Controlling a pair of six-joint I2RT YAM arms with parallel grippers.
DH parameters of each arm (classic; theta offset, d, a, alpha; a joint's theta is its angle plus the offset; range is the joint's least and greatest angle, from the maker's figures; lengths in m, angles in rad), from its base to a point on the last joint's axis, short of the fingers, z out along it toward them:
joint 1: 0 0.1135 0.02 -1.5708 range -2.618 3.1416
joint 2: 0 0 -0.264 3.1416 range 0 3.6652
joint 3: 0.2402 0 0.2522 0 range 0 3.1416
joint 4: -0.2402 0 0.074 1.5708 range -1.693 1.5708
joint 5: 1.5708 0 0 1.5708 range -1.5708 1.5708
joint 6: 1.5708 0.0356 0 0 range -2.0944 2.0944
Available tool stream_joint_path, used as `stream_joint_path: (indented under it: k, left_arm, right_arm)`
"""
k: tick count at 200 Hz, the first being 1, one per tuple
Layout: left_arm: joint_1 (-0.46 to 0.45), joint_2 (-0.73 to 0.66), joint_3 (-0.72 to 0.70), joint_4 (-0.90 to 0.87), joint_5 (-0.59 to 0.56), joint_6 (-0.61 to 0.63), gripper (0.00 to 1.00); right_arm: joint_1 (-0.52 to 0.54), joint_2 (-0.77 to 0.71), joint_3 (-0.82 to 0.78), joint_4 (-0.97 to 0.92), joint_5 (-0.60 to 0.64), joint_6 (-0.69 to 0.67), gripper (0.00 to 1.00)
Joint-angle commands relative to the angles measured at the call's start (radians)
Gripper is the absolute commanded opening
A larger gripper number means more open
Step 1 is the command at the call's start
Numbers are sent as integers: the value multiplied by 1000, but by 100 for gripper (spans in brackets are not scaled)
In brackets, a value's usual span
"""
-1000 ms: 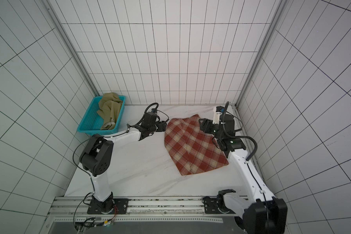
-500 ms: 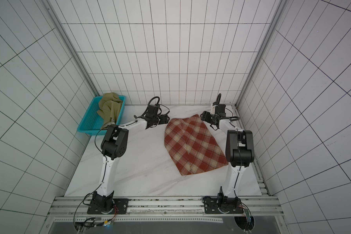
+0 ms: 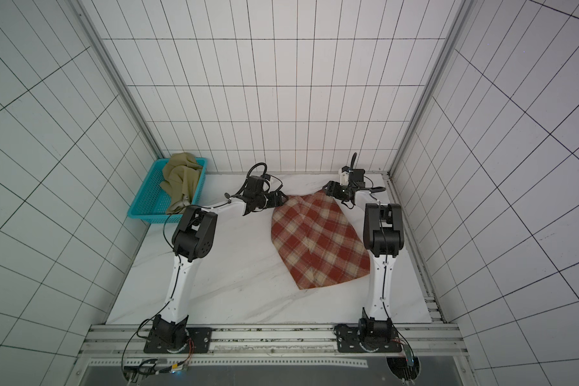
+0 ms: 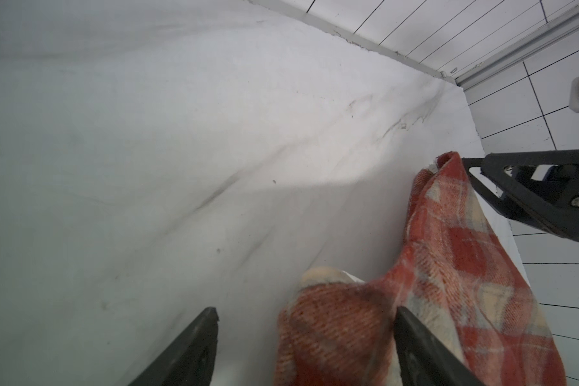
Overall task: Fold and stack skirts
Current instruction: Flatten out the skirt at the center of the table.
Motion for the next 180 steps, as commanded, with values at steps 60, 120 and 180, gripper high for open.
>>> stream_joint_path:
  k: [60,120,180]
  left_arm:
    - [-27,95,91,33,59,-44,67]
    - [-21,54,108,25,3,-36,0]
    - [57,-162,228,-84,-172,50,0]
  right_arm:
    - [11,79,127,-5,-83,-24,67]
    - [30,-2,118,66,-73,-2,0]
    - [27,-231,273,9,-38,-44,0]
